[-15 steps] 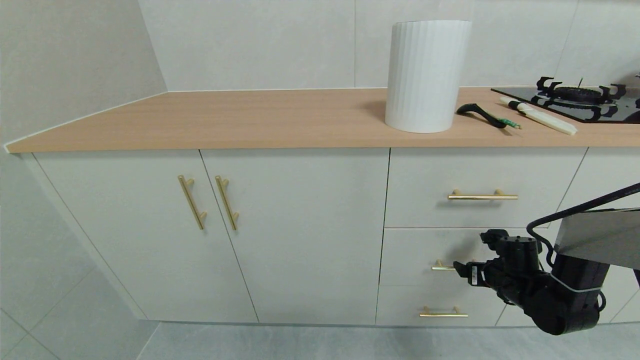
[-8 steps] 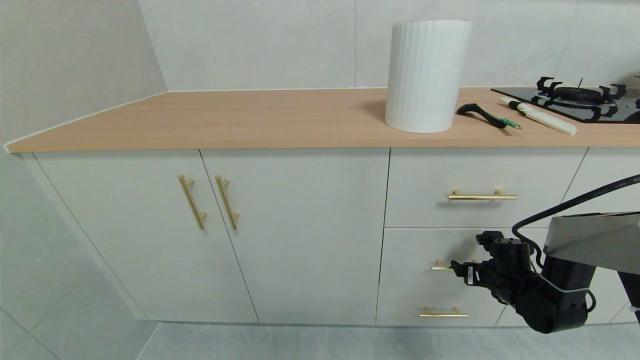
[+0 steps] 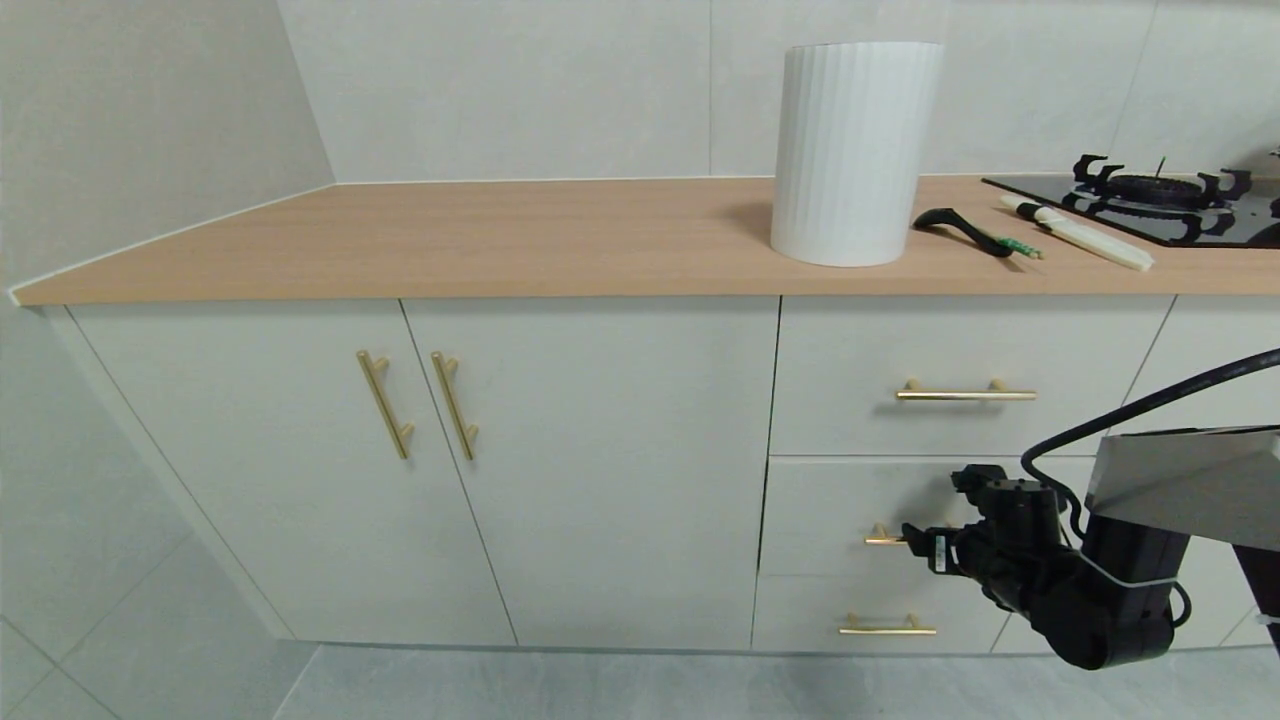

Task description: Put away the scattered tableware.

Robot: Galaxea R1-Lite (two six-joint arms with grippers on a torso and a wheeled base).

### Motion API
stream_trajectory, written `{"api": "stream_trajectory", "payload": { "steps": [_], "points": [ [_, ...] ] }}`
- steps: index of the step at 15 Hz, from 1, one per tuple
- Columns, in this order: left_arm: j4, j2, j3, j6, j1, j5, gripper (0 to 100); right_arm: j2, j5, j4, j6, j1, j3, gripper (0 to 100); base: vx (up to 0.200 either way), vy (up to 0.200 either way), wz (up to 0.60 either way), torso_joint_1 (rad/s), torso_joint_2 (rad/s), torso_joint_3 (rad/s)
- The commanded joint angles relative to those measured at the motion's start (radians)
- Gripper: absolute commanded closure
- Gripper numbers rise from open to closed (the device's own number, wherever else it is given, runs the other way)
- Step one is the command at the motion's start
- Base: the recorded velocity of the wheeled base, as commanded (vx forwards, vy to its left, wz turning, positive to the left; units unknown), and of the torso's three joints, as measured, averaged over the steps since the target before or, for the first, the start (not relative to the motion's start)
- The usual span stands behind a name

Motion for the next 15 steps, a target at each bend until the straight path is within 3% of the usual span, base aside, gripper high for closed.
{"api": "stream_trajectory", "payload": {
  "steps": [1, 5, 7, 11, 15],
  "points": [
    [0.0, 0.0, 0.0, 0.0, 0.001, -0.001, 0, 0.0, 0.0, 0.006, -0.001, 0.0, 0.006, 0, 0.0, 0.0, 0.0, 0.0, 0.0, 0.0],
    [0.0, 0.0, 0.0, 0.0, 0.001, -0.001, 0, -0.038, 0.002, 0.008, -0.004, 0.0, 0.055, 0, 0.0, 0.0, 0.0, 0.0, 0.0, 0.0],
    [0.0, 0.0, 0.0, 0.0, 0.001, -0.001, 0, -0.216, 0.009, 0.087, -0.059, 0.003, 0.156, 0, 0.0, 0.0, 0.0, 0.0, 0.0, 0.0],
    [0.0, 0.0, 0.0, 0.0, 0.001, -0.001, 0, -0.61, 0.051, 0.383, -0.058, 0.031, 0.173, 0, 0.0, 0.0, 0.0, 0.0, 0.0, 0.0],
    [0.0, 0.0, 0.0, 0.0, 0.001, -0.001, 0, -0.761, 0.055, 0.416, -0.053, 0.078, 0.162, 0, 0.0, 0.0, 0.0, 0.0, 0.0, 0.0]
  ]
}}
